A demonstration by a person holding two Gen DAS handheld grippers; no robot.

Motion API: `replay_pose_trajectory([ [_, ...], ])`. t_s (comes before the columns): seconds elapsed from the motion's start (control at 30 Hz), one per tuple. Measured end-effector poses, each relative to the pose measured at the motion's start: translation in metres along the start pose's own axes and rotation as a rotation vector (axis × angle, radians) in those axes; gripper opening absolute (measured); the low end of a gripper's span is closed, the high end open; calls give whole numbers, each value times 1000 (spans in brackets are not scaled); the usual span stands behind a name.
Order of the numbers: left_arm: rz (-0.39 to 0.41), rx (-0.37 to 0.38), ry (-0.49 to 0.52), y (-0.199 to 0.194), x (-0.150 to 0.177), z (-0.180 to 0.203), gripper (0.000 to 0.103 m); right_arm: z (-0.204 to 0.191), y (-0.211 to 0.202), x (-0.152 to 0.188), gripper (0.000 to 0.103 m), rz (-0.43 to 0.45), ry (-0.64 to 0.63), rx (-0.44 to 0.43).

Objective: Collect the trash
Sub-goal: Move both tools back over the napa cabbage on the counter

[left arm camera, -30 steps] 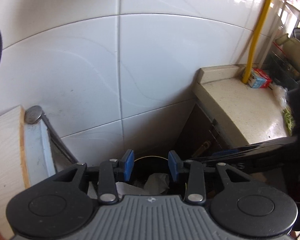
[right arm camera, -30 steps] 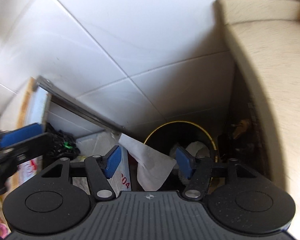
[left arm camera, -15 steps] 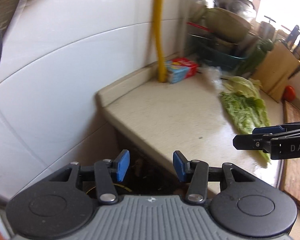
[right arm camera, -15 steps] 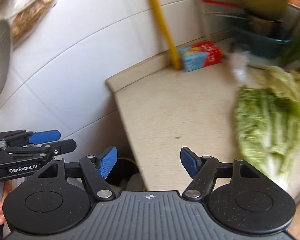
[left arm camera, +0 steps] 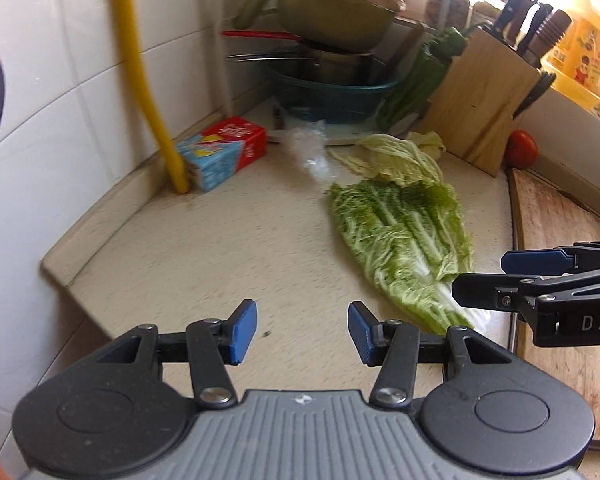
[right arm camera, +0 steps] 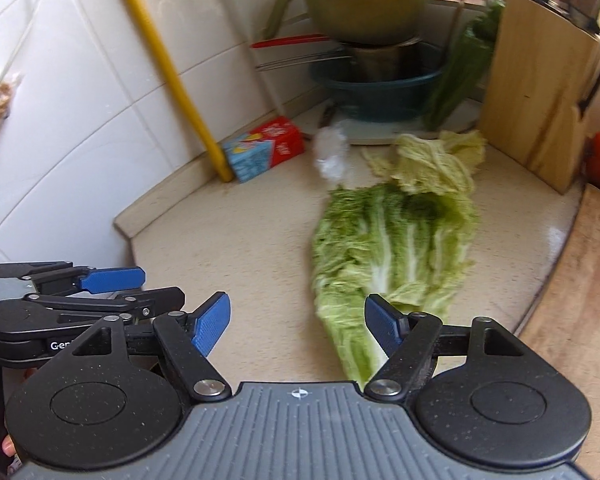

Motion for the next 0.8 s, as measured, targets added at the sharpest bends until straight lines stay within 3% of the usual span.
replay_pose_trajectory([
  [0.33,-37,15,87,45,-23,40,50,56,19,-3,82,-11,53,35],
  [0.8,-53,74,117,79,-48,31,51,63,61,8,85,-78,89,87],
])
Point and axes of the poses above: each gripper's, at about its wrist camera, not at the fingertips, and y roughly the way its jaws point, z to its right, x to its underside, the point moved 8 cm from there along y, roughly the way its jaws point, and after that the axes turned 14 degrees about z, right-handed, at the moved point
